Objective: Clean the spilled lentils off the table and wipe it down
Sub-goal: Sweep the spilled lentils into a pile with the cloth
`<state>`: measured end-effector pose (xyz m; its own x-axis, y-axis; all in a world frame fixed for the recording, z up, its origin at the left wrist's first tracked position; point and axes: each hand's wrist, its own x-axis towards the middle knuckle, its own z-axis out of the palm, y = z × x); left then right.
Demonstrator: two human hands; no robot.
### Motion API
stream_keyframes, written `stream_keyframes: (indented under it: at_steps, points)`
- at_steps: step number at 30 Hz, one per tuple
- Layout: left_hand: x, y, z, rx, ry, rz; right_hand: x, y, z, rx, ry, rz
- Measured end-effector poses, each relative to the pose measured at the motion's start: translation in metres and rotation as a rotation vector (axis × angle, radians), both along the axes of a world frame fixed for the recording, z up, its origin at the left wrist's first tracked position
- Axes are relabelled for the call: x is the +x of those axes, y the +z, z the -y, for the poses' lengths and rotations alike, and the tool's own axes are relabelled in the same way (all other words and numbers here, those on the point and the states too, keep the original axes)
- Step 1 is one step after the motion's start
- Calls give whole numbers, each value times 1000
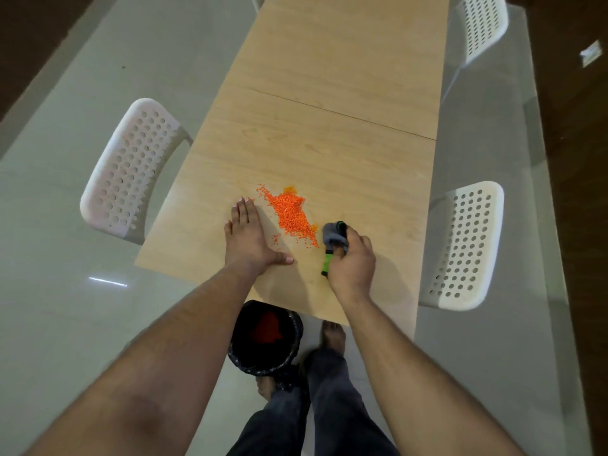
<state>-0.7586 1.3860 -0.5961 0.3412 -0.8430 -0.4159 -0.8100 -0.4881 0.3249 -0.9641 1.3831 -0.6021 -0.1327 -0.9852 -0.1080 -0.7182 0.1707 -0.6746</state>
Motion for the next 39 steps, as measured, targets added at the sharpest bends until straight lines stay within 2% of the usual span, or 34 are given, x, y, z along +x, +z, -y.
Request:
stream_keyframes:
  at_steps: [4,8,11,17,25,33,36,39]
  points:
    - [0,-2,-7,-47,48,-74,47,3,2,21,31,87]
    - [6,1,-13,-64,53,-156,54,10,9,35,90,177]
    - [11,3,-18,-73,50,-179,29,16,13,-17,114,159]
    - [7,4,-16,-37,26,-120,-9,15,65,-24,-4,29]
    - [8,13,-13,-46,140,-157,42,13,130,16,294,-15]
    - [5,18,-5,41,211,-88,59,19,150,136,777,42]
    - [7,17,-4,58,218,-39,59,31,173,90,845,42]
    - [6,15,-6,53,216,-12,77,35,205,44,852,-47]
